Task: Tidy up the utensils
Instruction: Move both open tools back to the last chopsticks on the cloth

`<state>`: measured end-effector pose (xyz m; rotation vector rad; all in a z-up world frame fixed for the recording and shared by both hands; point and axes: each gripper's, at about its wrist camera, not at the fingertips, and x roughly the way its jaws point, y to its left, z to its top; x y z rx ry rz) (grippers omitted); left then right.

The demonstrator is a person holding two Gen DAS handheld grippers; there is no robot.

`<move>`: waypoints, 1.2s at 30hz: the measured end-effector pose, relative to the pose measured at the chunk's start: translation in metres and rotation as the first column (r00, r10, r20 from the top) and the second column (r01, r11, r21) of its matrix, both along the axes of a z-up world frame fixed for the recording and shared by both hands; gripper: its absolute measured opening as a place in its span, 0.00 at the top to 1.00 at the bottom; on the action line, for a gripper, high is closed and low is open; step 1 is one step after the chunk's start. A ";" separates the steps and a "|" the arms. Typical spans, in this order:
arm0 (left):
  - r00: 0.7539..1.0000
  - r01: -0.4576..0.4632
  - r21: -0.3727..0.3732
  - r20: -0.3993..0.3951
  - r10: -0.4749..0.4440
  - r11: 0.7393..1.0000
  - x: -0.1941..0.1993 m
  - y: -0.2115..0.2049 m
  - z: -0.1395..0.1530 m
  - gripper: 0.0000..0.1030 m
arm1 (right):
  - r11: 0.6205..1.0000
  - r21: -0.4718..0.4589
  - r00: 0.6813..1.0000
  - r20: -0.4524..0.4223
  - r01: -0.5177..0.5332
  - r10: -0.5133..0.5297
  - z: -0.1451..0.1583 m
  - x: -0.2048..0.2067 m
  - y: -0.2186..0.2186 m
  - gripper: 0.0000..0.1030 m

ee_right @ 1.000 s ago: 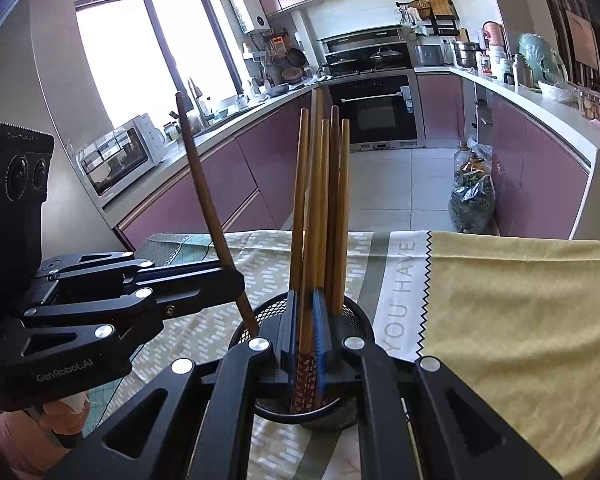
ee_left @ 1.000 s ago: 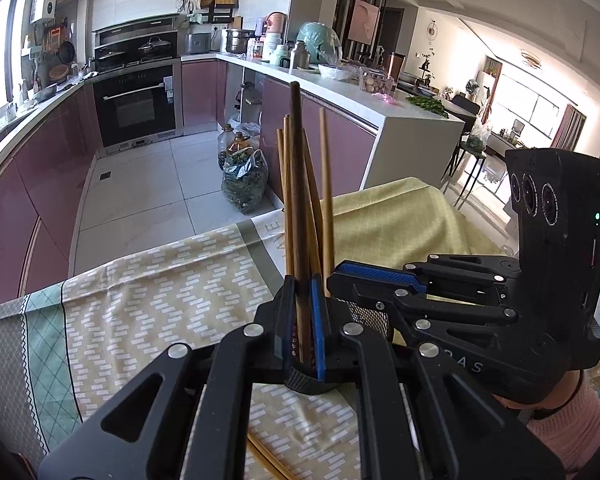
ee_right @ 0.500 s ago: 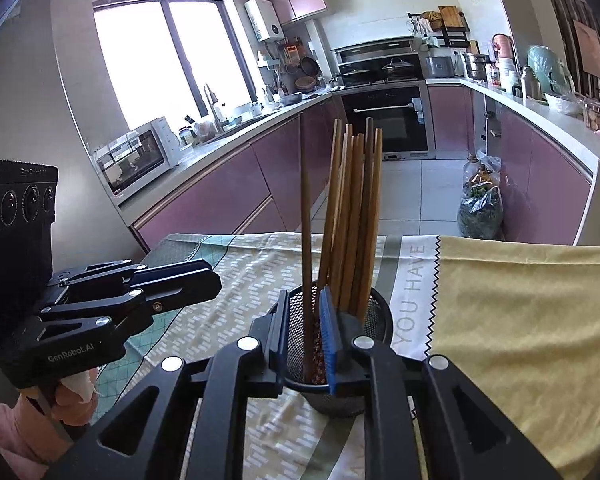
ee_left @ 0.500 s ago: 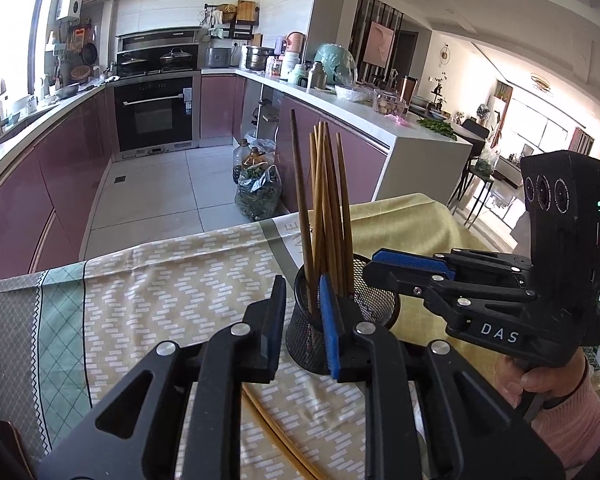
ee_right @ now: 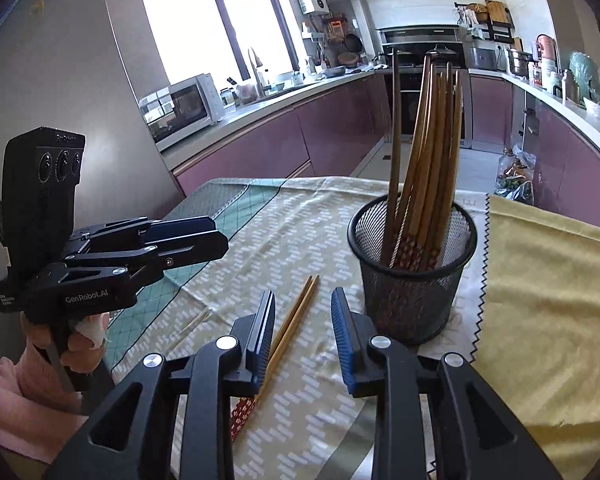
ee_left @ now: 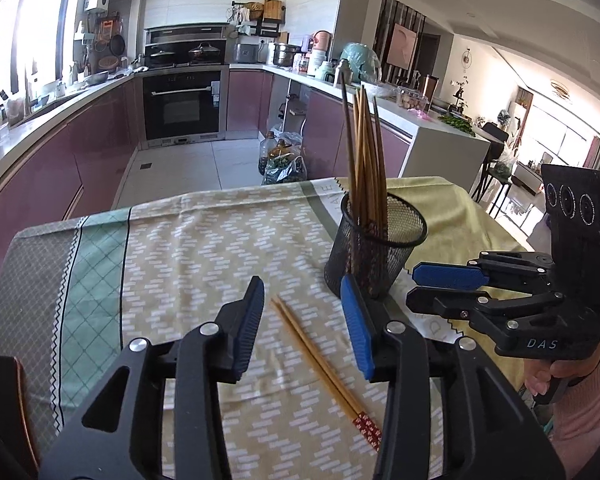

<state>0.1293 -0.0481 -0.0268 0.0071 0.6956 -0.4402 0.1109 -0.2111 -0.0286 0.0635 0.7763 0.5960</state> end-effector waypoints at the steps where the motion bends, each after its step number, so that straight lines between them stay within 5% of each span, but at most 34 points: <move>1: 1.000 -0.006 0.003 -0.012 0.006 1.000 -0.002 0.003 -0.005 0.60 | 1.000 -0.006 1.000 -0.011 -0.005 0.005 -0.005 -0.001 0.004 0.73; 14: 0.991 -0.079 0.024 -0.110 0.082 0.997 -0.016 0.018 -0.052 0.53 | 0.997 -0.057 0.989 -0.144 -0.047 0.038 -0.054 -0.012 0.037 0.72; 36: 0.986 -0.066 0.031 -0.152 0.070 0.997 -0.015 0.014 -0.070 0.53 | 0.990 -0.137 0.990 -0.140 -0.031 0.011 -0.062 -0.011 0.053 0.72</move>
